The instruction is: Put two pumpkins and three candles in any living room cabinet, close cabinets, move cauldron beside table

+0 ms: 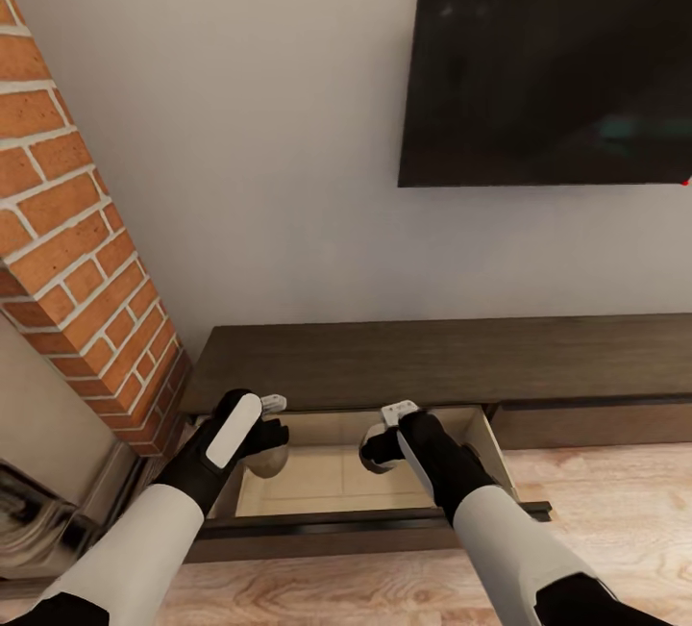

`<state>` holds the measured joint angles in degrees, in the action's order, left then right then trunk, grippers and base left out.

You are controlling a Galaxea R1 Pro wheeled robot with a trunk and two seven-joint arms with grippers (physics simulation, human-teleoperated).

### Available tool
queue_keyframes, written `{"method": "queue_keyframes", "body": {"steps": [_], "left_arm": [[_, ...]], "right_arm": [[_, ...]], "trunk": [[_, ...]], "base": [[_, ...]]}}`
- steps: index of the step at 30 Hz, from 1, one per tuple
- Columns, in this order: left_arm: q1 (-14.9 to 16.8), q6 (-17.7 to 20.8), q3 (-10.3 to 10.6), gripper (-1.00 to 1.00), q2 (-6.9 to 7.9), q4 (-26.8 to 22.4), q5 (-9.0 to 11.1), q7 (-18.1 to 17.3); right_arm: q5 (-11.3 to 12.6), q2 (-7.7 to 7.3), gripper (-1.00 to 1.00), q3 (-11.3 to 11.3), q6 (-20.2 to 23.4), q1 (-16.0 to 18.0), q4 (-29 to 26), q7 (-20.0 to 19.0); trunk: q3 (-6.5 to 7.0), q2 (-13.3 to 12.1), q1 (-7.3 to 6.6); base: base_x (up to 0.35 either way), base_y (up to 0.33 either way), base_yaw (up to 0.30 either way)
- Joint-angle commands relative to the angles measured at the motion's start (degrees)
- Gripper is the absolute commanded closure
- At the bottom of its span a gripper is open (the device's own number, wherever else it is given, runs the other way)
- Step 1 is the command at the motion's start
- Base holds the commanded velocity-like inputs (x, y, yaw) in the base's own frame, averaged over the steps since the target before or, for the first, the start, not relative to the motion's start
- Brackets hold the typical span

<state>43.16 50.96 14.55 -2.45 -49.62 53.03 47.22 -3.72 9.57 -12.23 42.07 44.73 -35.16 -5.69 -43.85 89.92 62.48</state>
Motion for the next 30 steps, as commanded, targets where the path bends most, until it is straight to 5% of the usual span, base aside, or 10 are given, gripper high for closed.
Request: {"method": "queue_keyframes", "body": {"steps": [1,2,3,8,21,30], "left_arm": [[0.00,-0.74,0.16,1.00,-0.09,0.54,-0.09,-0.02],[0.05,-1.34,0.65,1.00,-0.22,1.76,-0.16,-0.02],[0.80,-5.88,3.53,1.00,-1.83,9.91,-0.27,-0.03],[1.68,-13.22,7.07,1.00,-2.44,13.60,-0.23,-0.11],[1.76,-13.73,7.77,1.00,-2.34,9.59,-0.05,-0.99],[1.76,-13.77,7.77,1.00,-2.32,9.62,0.03,-0.99]], "right_arm": [[0.11,0.05,1.00,-0.35,-0.52,0.02,0.68,0.17],[0.11,0.12,1.00,-0.61,-0.86,0.05,1.49,0.33],[0.12,0.43,1.00,-1.09,-2.04,0.15,2.95,2.87],[0.19,0.43,1.00,-1.21,-3.18,0.18,3.77,4.59],[0.38,0.43,1.00,-1.21,-2.79,0.18,3.81,4.58],[0.38,0.43,1.00,-1.21,-2.80,0.18,3.80,4.32]], "trunk": [[0.00,0.00,0.00],[0.00,0.00,0.00],[0.00,0.00,0.00],[0.00,0.00,0.00],[0.00,0.00,0.00],[-1.61,3.61,1.98]], "base": [[0.000,0.000,0.000],[0.000,0.000,0.000],[0.000,0.000,0.000],[0.000,0.000,0.000],[0.000,0.000,0.000],[0.000,0.000,0.000]]}}
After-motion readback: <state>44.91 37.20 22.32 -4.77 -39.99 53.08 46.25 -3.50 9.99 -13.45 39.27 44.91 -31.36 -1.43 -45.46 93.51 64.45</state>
